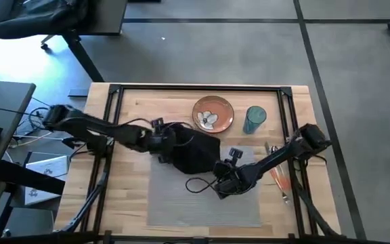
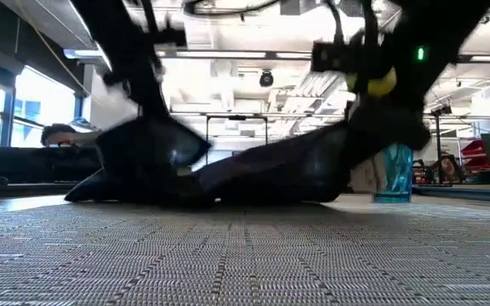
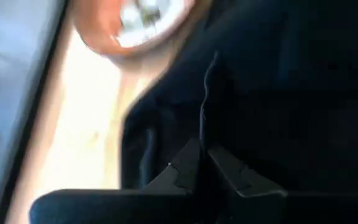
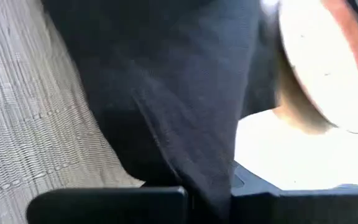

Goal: Set table place
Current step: Fold the black table napkin on the gray tablemat

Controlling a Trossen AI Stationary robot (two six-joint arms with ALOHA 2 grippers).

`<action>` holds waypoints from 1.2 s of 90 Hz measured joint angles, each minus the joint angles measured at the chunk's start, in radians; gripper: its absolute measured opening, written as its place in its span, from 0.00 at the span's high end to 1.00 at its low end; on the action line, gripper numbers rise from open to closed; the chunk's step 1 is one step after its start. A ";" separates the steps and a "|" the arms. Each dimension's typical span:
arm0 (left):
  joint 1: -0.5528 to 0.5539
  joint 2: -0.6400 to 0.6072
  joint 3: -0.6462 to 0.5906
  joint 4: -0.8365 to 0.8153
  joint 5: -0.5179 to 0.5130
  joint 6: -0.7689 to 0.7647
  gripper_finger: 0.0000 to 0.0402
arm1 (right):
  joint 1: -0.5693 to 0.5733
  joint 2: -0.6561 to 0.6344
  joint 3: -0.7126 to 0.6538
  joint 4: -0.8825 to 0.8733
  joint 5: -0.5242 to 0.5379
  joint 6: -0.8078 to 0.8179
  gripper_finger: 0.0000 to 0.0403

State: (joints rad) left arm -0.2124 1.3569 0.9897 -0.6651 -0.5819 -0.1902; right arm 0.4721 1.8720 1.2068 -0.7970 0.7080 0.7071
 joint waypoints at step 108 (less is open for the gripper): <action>-0.158 -0.522 0.044 0.356 -0.138 0.470 1.00 | -0.150 -0.885 0.004 0.122 0.046 -0.491 1.00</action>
State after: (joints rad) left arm -0.3703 0.8351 1.0340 -0.3089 -0.7200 0.2794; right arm 0.3218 0.9871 1.2110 -0.6748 0.7545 0.2165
